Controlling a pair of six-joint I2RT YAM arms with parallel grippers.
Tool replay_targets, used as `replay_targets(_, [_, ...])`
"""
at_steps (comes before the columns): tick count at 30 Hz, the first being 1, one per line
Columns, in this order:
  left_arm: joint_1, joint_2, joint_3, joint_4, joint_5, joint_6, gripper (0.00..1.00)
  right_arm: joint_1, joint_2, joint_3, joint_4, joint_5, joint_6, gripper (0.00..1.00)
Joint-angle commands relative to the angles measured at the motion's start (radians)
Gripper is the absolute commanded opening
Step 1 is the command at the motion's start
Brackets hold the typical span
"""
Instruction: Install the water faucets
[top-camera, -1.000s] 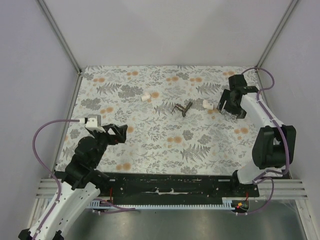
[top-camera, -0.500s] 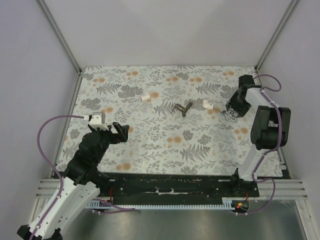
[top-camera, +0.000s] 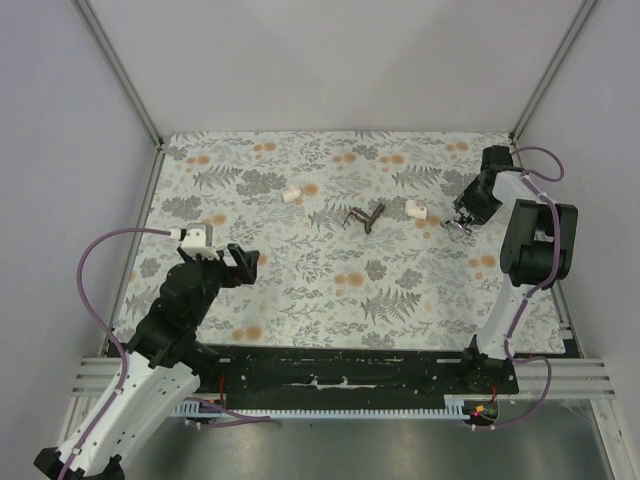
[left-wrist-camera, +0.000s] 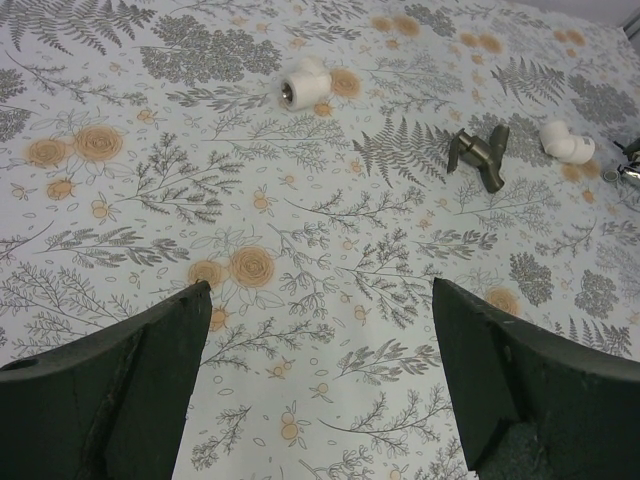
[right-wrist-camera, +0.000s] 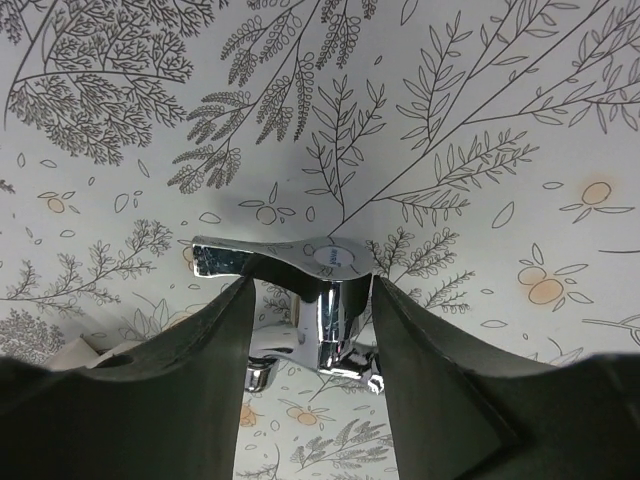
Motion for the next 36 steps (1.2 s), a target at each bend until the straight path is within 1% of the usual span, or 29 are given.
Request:
replay_targets(1, [-0.004, 0.011, 0.034, 0.021, 0.008, 0.027, 0.96, -0.011, 0.035, 0.034, 0.012, 0.003, -0.002, 0.56])
replay_targets(3, [-0.002, 0.021, 0.039, 0.015, -0.01, 0.018, 0.96, -0.012, 0.043, 0.03, 0.013, 0.003, -0.011, 0.55])
replay_targets(5, [-0.002, 0.035, 0.048, 0.007, -0.041, 0.001, 0.97, -0.011, 0.044, 0.025, 0.014, 0.003, -0.025, 0.5])
replay_targets(8, [-0.002, 0.052, 0.057, 0.004, -0.053, -0.023, 1.0, -0.012, 0.029, 0.007, 0.02, -0.007, -0.049, 0.41])
replay_targets(10, [-0.004, 0.057, 0.06, -0.002, -0.046, -0.037, 1.0, -0.012, 0.006, -0.013, 0.024, -0.017, -0.068, 0.33])
replay_targets(12, [-0.002, 0.057, 0.062, -0.001, 0.02, -0.005, 1.0, -0.006, -0.032, -0.041, 0.033, -0.03, -0.088, 0.24])
replay_targets(13, [-0.002, 0.057, 0.062, 0.007, 0.052, 0.001, 1.0, 0.002, -0.063, -0.064, 0.043, -0.033, -0.094, 0.18])
replay_targets(14, [-0.004, 0.058, 0.06, 0.015, 0.077, -0.003, 0.99, 0.012, -0.093, -0.082, 0.052, -0.038, -0.099, 0.15])
replay_targets(17, [-0.002, 0.084, 0.071, 0.059, 0.161, -0.026, 0.98, 0.06, -0.199, -0.139, 0.081, -0.061, -0.111, 0.09])
replay_targets(20, [-0.002, 0.145, 0.097, 0.09, 0.252, -0.042, 0.98, 0.145, -0.303, -0.179, 0.099, -0.083, -0.135, 0.06])
replay_targets(24, [-0.002, 0.241, 0.141, 0.128, 0.434, -0.042, 0.98, 0.294, -0.415, -0.208, 0.122, -0.09, -0.154, 0.02])
replay_targets(28, [-0.002, 0.31, 0.163, 0.199, 0.54, -0.08, 0.98, 0.46, -0.517, -0.23, 0.185, -0.138, -0.148, 0.0])
replay_targets(32, [-0.004, 0.379, 0.184, 0.283, 0.635, -0.138, 0.98, 0.612, -0.572, -0.214, 0.231, -0.126, -0.152, 0.0])
replay_targets(36, [-0.004, 0.436, 0.194, 0.361, 0.707, -0.21, 0.96, 0.744, -0.588, -0.167, 0.245, -0.104, -0.16, 0.0])
